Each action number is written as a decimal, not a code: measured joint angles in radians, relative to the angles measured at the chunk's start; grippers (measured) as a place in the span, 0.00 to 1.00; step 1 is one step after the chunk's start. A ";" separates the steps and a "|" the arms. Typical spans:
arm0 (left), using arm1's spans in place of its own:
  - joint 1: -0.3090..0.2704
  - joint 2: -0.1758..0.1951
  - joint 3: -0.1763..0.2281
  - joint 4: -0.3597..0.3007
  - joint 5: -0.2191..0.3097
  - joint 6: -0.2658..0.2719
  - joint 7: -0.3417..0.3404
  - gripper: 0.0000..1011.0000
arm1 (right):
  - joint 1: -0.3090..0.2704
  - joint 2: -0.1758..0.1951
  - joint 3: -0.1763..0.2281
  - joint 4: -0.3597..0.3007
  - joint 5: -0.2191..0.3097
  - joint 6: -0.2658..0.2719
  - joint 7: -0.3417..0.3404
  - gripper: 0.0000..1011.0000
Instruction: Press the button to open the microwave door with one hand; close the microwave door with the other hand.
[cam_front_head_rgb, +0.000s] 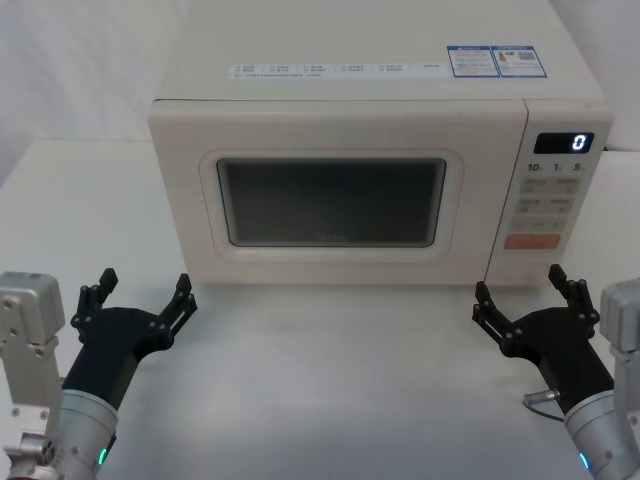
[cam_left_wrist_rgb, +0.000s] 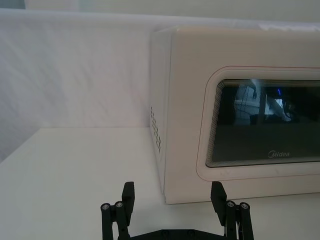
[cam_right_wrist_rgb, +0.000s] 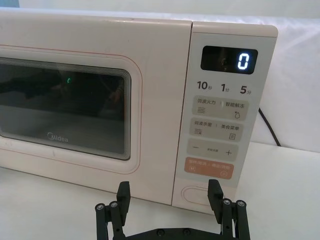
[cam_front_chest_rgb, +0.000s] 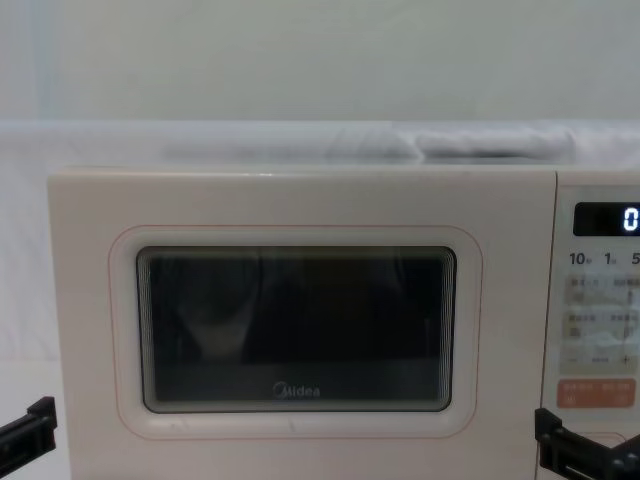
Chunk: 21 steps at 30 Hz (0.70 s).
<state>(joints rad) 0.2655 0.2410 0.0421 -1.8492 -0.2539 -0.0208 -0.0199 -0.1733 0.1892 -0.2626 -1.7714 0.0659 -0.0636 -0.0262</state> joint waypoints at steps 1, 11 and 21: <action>0.000 0.000 0.000 0.000 0.000 0.000 0.000 0.99 | 0.000 0.000 0.000 0.000 0.000 0.000 0.000 0.99; 0.000 0.000 0.000 0.000 0.000 0.000 0.000 0.99 | 0.000 0.000 0.000 0.000 0.000 0.000 0.000 0.99; 0.000 0.000 0.000 0.000 0.000 0.000 0.000 0.99 | 0.000 0.000 0.000 0.000 0.000 0.000 0.000 0.99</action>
<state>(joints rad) 0.2655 0.2409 0.0422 -1.8492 -0.2539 -0.0208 -0.0199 -0.1733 0.1892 -0.2626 -1.7714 0.0659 -0.0637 -0.0261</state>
